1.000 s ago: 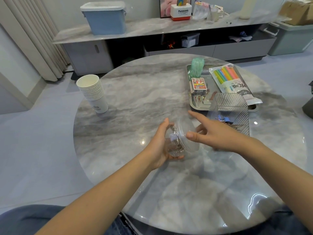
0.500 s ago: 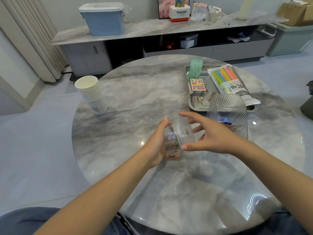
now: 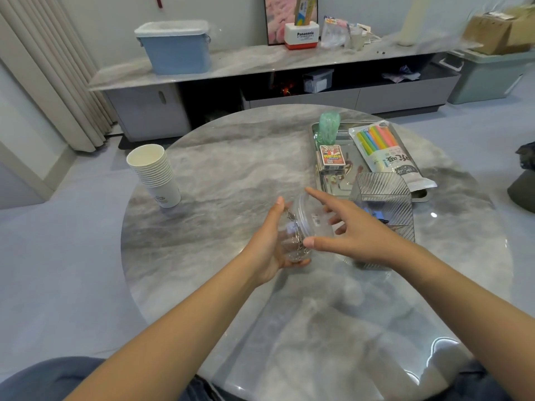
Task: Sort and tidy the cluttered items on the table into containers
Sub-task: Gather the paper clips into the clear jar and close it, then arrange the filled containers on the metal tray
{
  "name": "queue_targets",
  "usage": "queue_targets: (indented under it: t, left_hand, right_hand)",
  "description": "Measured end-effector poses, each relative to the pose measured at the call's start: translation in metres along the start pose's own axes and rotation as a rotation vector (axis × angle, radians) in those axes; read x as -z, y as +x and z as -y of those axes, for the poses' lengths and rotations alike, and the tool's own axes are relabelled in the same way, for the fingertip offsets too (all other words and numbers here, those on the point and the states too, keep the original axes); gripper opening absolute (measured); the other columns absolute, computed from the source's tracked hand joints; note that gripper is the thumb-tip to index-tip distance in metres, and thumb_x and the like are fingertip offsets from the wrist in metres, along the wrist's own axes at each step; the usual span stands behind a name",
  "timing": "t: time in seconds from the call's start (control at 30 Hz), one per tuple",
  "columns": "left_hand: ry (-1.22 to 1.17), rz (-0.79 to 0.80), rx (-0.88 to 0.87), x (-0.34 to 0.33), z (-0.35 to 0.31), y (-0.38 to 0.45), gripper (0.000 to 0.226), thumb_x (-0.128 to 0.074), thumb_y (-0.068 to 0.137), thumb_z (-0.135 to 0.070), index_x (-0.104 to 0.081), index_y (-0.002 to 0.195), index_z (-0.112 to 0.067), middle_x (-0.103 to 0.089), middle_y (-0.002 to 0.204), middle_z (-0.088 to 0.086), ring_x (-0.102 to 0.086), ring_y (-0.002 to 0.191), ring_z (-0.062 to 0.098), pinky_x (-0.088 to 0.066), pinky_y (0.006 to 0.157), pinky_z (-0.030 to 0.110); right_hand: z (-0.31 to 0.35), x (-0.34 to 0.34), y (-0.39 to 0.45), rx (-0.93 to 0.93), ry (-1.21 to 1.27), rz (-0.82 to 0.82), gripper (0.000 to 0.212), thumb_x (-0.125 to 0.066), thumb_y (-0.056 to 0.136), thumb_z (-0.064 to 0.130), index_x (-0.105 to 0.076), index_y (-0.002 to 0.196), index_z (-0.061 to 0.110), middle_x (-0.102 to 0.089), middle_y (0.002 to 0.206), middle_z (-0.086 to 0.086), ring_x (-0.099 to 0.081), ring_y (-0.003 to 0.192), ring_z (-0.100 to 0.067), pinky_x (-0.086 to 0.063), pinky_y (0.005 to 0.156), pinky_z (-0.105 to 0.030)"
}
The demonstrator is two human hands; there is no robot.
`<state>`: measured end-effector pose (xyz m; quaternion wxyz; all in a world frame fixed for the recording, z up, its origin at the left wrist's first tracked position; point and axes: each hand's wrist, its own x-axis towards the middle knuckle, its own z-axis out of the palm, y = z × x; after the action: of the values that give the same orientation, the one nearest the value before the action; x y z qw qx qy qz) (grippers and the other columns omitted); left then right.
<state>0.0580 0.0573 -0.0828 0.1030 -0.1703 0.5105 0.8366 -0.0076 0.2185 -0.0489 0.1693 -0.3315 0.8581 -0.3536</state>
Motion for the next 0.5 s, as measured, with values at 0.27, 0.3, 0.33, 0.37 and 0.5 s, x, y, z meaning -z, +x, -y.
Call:
queue_targets:
  t: [0.27,0.3,0.33,0.37,0.5]
  left_hand:
    - [0.017,0.017,0.038,-0.026,-0.045,0.042,0.051,-0.038,0.09,-0.064,-0.049,0.125,-0.029,-0.063,0.112,0.013,-0.065,0.1,0.03,-0.053,0.085,0.053]
    - [0.053,0.001,0.032,-0.03,-0.052,0.051,0.048,-0.038,0.092,-0.062,-0.048,0.124,-0.028,-0.063,0.109,0.011,-0.064,0.098,0.029,-0.054,0.084,0.049]
    - [0.081,-0.019,0.023,-0.033,-0.059,0.061,0.045,-0.039,0.093,-0.058,-0.049,0.122,-0.026,-0.063,0.105,0.01,-0.064,0.096,0.027,-0.054,0.082,0.045]
    - [0.099,-0.038,0.013,-0.037,-0.068,0.074,0.042,-0.04,0.095,-0.055,-0.051,0.12,-0.023,-0.064,0.1,0.008,-0.064,0.093,0.026,-0.054,0.081,0.041]
    - [0.219,-0.097,-0.033,-0.052,-0.093,0.125,0.034,-0.04,0.098,-0.043,-0.058,0.113,-0.018,-0.066,0.092,0.001,-0.062,0.078,0.017,-0.048,0.075,0.03]
  right_hand:
    - [0.002,0.056,0.032,-0.04,-0.005,-0.125,0.092,-0.076,0.068,0.049,-0.027,0.144,0.039,-0.038,0.134,0.011,-0.042,0.114,-0.006,-0.039,0.095,-0.026]
    - [0.001,0.065,0.041,-0.044,-0.022,-0.143,0.093,-0.076,0.067,0.05,-0.026,0.145,0.037,-0.037,0.138,0.01,-0.041,0.119,-0.008,-0.038,0.099,-0.03]
    - [-0.002,0.073,0.05,-0.047,-0.044,-0.161,0.094,-0.076,0.066,0.051,-0.027,0.145,0.036,-0.036,0.142,0.008,-0.04,0.123,-0.011,-0.038,0.102,-0.033]
    - [-0.006,0.083,0.06,-0.056,-0.064,-0.178,0.095,-0.076,0.065,0.053,-0.027,0.145,0.035,-0.035,0.145,0.005,-0.04,0.125,-0.013,-0.038,0.104,-0.036]
    - [-0.024,0.118,0.101,-0.12,-0.134,-0.244,0.098,-0.075,0.062,0.056,-0.028,0.144,0.031,-0.037,0.145,0.0,-0.039,0.128,-0.019,-0.038,0.104,-0.042]
